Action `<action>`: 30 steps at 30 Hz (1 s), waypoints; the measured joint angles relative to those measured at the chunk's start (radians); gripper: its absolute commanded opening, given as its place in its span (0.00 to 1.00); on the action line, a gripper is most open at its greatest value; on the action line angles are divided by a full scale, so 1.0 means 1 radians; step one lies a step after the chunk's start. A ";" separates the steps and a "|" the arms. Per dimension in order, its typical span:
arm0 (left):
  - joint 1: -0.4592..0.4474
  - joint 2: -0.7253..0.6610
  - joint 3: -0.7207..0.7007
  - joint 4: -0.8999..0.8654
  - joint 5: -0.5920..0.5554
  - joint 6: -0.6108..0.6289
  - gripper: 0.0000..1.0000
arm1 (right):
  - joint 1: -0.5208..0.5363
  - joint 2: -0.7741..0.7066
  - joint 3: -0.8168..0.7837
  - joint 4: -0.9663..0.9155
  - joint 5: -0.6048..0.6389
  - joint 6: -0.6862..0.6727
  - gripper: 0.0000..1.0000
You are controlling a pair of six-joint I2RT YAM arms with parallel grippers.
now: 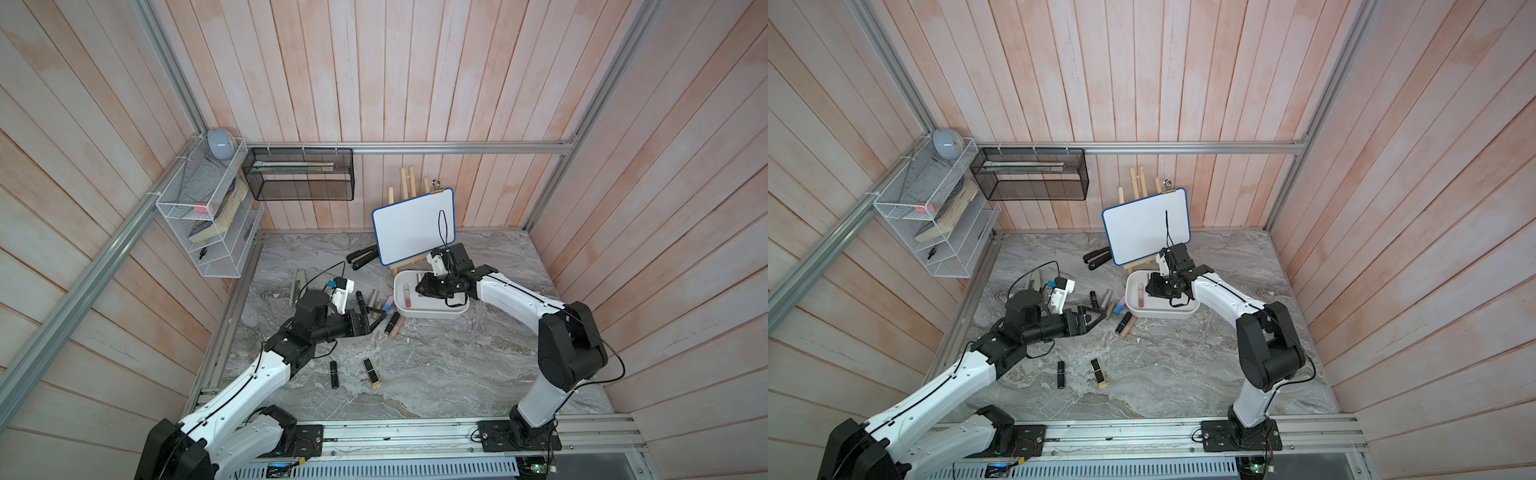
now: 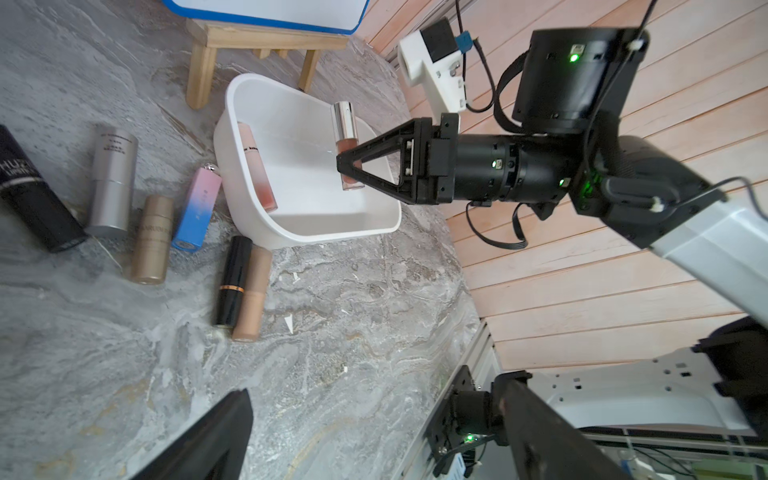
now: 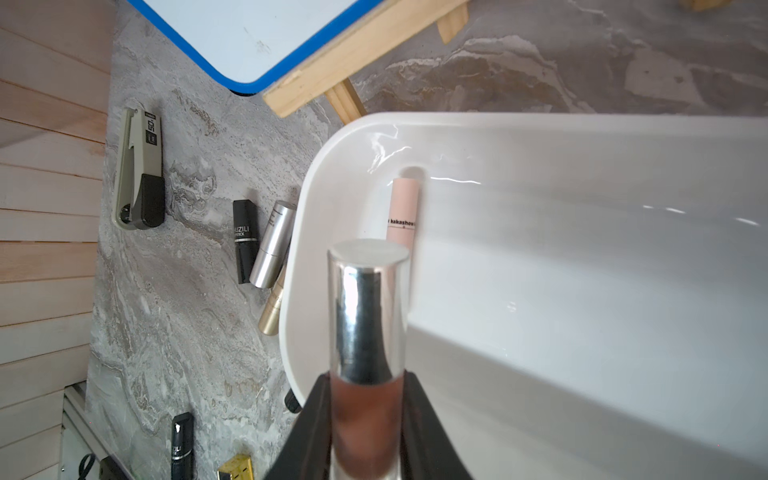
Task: Put the lipstick into the storage box
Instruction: Place the lipstick in the storage box.
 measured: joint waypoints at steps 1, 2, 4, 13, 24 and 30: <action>0.000 0.032 0.018 -0.003 -0.004 0.021 1.00 | 0.000 0.021 0.016 0.001 -0.002 0.000 0.17; 0.000 0.063 0.032 -0.004 -0.005 0.040 1.00 | 0.000 0.039 0.029 0.001 -0.003 0.000 0.17; 0.001 0.107 0.051 -0.003 -0.008 0.072 1.00 | 0.000 0.075 0.055 -0.002 -0.003 0.000 0.16; 0.024 0.126 0.045 0.021 -0.008 0.134 1.00 | 0.000 0.132 0.072 -0.008 -0.003 0.000 0.16; 0.047 0.138 0.021 0.037 -0.010 0.139 1.00 | -0.001 0.209 0.069 0.006 -0.005 -0.003 0.17; 0.085 0.156 0.021 0.047 0.001 0.145 1.00 | -0.001 0.231 0.070 0.007 -0.001 0.001 0.19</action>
